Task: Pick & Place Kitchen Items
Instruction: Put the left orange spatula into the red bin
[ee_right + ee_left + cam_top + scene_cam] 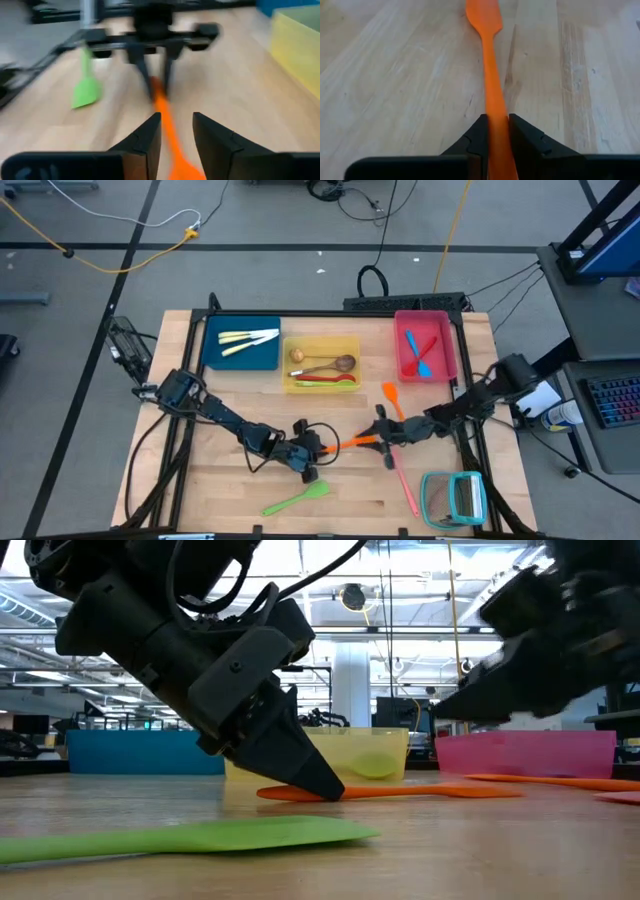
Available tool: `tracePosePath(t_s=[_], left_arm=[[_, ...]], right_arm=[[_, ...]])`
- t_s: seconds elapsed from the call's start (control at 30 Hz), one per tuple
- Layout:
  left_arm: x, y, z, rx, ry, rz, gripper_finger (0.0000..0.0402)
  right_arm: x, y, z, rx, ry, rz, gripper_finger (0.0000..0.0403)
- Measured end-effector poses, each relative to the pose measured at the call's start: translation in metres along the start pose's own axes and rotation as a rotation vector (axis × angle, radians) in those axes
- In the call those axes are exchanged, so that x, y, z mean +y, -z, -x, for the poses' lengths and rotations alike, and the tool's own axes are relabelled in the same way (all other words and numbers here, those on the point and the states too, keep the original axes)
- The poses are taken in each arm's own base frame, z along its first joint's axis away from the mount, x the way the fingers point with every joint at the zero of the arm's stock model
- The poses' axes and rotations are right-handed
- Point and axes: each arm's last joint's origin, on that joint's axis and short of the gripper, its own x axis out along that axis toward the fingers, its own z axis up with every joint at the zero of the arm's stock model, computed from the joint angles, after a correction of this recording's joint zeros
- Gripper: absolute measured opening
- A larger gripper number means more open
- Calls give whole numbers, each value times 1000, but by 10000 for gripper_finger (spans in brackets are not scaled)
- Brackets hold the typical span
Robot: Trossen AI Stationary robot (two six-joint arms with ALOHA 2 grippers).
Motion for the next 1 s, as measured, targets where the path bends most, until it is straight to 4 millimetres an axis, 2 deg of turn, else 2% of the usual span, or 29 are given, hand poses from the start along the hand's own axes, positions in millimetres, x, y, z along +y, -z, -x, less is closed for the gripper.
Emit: tracePosePath(t_s=[0.17,0.37,0.6,0.8,1.0], left_arm=[[0,0,0,-3,4,-20,72],[0,0,0,-6,5,-19,77],[-1,-1,0,-18,-8,-21,69],[-1,-2,0,-38,-31,-35,68],[0,-3,0,-81,-99,-84,67]], right_arm=[[-1,10,-10,57,62,-15,129],[-5,19,-3,134,82,-32,153],[-15,31,8,216,141,-163,169],[-25,31,8,208,179,-228,171],[-28,30,7,227,129,-436,171]])
